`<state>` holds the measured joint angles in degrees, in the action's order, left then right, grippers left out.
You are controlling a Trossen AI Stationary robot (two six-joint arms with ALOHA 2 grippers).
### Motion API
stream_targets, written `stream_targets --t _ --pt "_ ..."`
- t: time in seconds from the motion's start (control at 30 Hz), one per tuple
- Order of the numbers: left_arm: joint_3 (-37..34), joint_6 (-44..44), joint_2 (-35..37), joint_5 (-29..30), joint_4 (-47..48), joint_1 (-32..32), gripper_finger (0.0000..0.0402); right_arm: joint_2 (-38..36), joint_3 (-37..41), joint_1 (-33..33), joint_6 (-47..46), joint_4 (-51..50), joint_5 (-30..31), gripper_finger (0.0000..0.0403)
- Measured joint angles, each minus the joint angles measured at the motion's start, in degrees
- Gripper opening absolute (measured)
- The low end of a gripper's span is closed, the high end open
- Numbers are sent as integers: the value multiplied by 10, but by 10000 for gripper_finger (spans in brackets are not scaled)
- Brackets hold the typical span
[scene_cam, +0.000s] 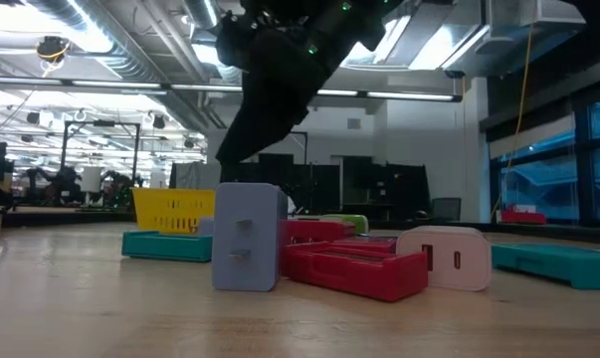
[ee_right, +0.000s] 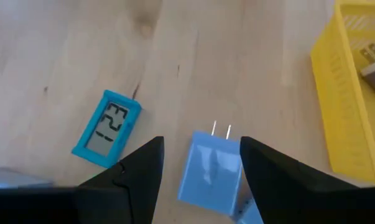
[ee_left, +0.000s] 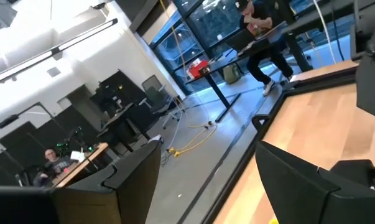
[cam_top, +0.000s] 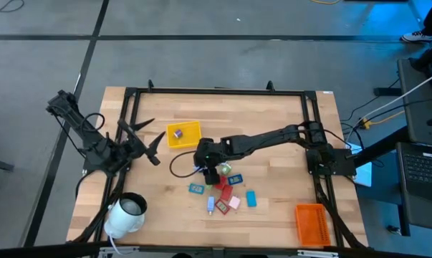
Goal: Pick & Place Office items
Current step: Put the middle light blue charger adapter into the yellow bin
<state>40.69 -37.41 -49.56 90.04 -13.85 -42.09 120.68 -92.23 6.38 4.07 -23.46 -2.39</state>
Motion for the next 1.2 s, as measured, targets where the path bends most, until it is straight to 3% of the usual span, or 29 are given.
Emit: stream_targets --t 0.47,1.2 --pt "0 -12 -10 0 0 -3 261 31 1 7 -50 5 33 288" --pt "0 -24 -9 0 -1 -3 261 75 0 -5 -51 6 58 289"
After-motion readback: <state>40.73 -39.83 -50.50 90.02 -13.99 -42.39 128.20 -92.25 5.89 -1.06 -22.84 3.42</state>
